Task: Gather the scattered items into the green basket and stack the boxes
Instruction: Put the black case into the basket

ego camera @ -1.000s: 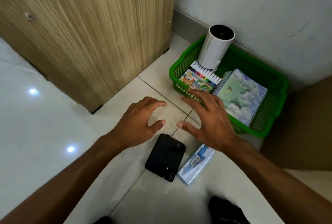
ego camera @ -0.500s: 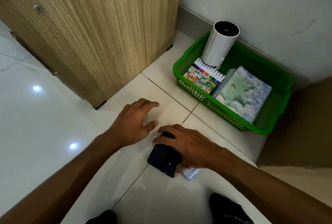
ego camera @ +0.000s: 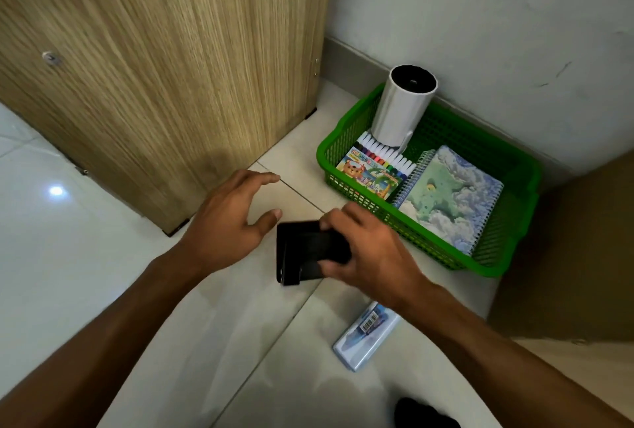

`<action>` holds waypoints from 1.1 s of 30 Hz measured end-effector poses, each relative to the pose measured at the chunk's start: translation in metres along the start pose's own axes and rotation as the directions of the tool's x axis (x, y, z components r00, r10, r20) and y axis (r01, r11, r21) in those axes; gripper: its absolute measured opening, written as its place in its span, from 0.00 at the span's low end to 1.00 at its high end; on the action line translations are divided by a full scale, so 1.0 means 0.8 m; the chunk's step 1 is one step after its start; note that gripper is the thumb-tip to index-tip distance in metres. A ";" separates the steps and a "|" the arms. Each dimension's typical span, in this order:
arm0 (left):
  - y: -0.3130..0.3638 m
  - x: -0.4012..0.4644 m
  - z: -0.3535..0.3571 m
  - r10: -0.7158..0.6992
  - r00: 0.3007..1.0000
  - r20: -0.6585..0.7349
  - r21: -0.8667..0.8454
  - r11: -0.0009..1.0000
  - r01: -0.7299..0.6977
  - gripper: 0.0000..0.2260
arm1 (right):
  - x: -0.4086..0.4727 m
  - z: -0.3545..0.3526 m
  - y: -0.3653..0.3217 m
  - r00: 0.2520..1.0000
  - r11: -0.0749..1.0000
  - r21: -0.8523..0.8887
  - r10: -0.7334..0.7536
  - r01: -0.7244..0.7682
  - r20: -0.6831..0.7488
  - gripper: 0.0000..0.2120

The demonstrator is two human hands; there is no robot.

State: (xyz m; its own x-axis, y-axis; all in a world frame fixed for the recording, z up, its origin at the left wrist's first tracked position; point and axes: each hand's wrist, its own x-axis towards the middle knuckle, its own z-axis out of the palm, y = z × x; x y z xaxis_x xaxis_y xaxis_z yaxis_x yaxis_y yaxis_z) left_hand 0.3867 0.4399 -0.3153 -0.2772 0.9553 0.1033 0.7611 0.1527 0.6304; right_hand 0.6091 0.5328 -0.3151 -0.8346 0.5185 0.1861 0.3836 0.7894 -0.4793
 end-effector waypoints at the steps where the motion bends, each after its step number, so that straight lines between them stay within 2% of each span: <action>1: 0.003 0.006 -0.003 0.007 1.000 -0.018 -0.010 1.000 -0.007 0.22 | 0.008 -0.010 0.003 0.998 0.999 0.035 0.041 -0.039 -0.053 0.24; 4: 0.017 0.026 -0.012 0.051 0.997 -0.061 -0.017 0.999 -0.052 0.22 | 0.034 -0.043 0.018 0.958 0.983 0.093 0.177 -0.160 -0.224 0.23; 7: 0.034 0.050 -0.016 0.101 0.991 -0.092 -0.006 0.995 -0.102 0.22 | 0.055 -0.072 0.041 0.875 0.954 0.139 0.298 -0.264 -0.382 0.21; 10: 0.051 0.073 -0.009 0.180 0.980 -0.083 0.030 0.984 -0.178 0.23 | 0.074 -0.091 0.070 0.795 0.919 0.150 0.391 -0.365 -0.464 0.21; 15: 0.055 0.097 0.018 0.251 0.967 -0.045 0.064 0.967 -0.248 0.26 | 0.091 -0.084 0.118 0.795 0.860 0.106 0.504 -0.500 -0.339 0.20; 22: 0.038 0.102 0.048 0.221 0.975 -0.018 0.048 0.974 -0.220 0.25 | 0.098 -0.035 0.137 0.778 0.792 0.061 0.608 -0.607 -0.156 0.21; 26: 0.032 0.100 0.056 0.197 0.980 -0.005 0.050 0.979 -0.197 0.25 | 0.098 -0.015 0.144 0.813 0.814 -0.027 0.577 -0.580 -0.079 0.24; 30: 0.033 0.098 0.057 0.196 0.981 -0.006 0.037 0.980 -0.196 0.25 | 0.092 -0.027 0.151 0.817 0.817 0.023 0.575 -0.576 0.033 0.26; 33: 0.036 0.095 0.056 0.198 0.980 -0.016 0.022 0.980 -0.197 0.25 | 0.074 -0.034 0.141 0.845 0.845 0.009 0.535 -0.535 -0.003 0.28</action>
State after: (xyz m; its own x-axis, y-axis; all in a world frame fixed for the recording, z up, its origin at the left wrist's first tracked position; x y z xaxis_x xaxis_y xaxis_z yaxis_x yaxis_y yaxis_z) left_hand 0.4140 0.5283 -0.3237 -0.1306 0.9624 0.2382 0.8133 -0.0334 0.5809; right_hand 0.6133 0.6614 -0.3348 -0.4990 0.8613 -0.0964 0.7667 0.3868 -0.5124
